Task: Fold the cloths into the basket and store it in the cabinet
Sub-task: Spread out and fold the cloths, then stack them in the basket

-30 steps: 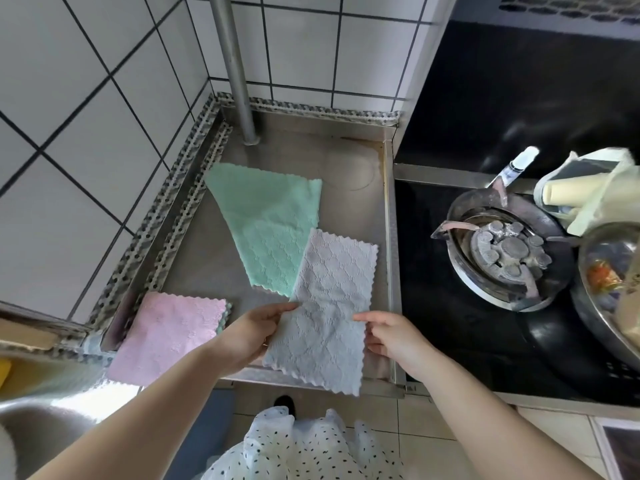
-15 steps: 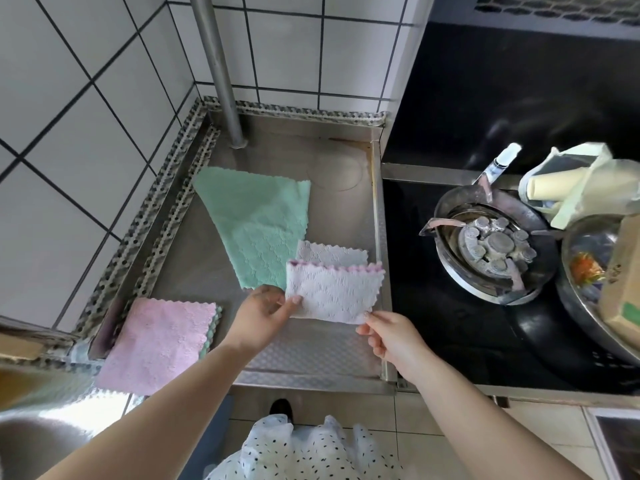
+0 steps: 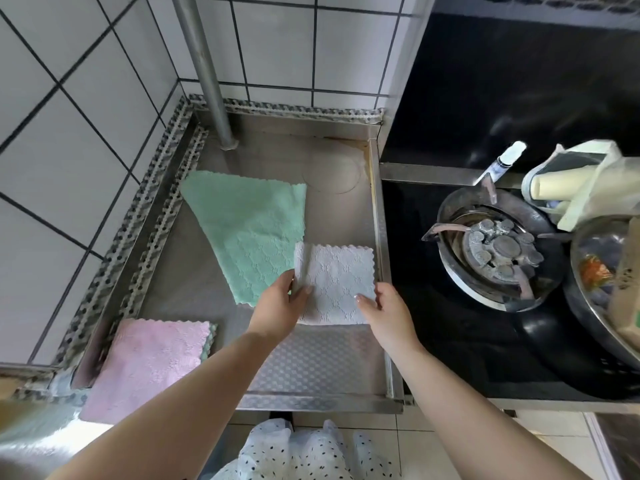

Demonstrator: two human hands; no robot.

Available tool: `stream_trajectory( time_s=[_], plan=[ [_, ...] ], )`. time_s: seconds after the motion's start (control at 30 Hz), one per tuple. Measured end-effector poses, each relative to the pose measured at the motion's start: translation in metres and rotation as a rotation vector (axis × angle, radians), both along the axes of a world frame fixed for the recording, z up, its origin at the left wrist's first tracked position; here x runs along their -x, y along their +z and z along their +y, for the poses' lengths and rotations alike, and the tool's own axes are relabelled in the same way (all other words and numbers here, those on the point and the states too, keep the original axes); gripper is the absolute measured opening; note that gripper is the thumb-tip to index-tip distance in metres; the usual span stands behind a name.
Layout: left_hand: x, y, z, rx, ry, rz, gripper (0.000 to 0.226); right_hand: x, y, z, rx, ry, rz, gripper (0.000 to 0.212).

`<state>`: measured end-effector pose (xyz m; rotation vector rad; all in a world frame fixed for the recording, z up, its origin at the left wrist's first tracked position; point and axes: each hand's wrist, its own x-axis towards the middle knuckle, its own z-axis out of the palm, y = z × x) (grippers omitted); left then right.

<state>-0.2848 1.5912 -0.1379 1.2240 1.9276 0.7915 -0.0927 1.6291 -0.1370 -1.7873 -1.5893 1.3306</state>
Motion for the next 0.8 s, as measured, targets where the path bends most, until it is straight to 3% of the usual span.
stream_trajectory(
  time_s=[0.17, 0.3, 0.57, 0.63, 0.7, 0.73, 0.8],
  plan=[
    [0.007, -0.013, 0.014, 0.068, -0.07, 0.186, 0.015, -0.005, -0.008, 0.004, 0.003, 0.047, -0.032, 0.056],
    [0.008, -0.018, 0.022, 0.112, -0.041, 0.213, 0.026, -0.004, -0.007, 0.006, -0.093, 0.166, -0.134, 0.04],
    [0.008, -0.007, 0.03, 0.248, -0.098, 0.217, 0.032, 0.001, -0.007, 0.011, -0.2, 0.21, -0.253, 0.036],
    [0.009, -0.002, 0.022, 0.159, -0.062, 0.299, 0.042, 0.001, -0.004, 0.012, -0.316, 0.208, -0.401, 0.036],
    [0.006, 0.0, 0.013, -0.112, -0.1, 0.496, 0.047, 0.003, 0.0, 0.013, -0.449, 0.231, -0.506, 0.039],
    [0.003, 0.001, 0.012, -0.231, -0.159, 0.592, 0.049, 0.007, 0.001, 0.015, -0.509, 0.266, -0.521, 0.041],
    [-0.005, 0.001, 0.016, -0.243, -0.359, 0.696, 0.055, 0.02, 0.001, 0.017, -0.565, 0.384, -0.57, 0.045]
  ],
)
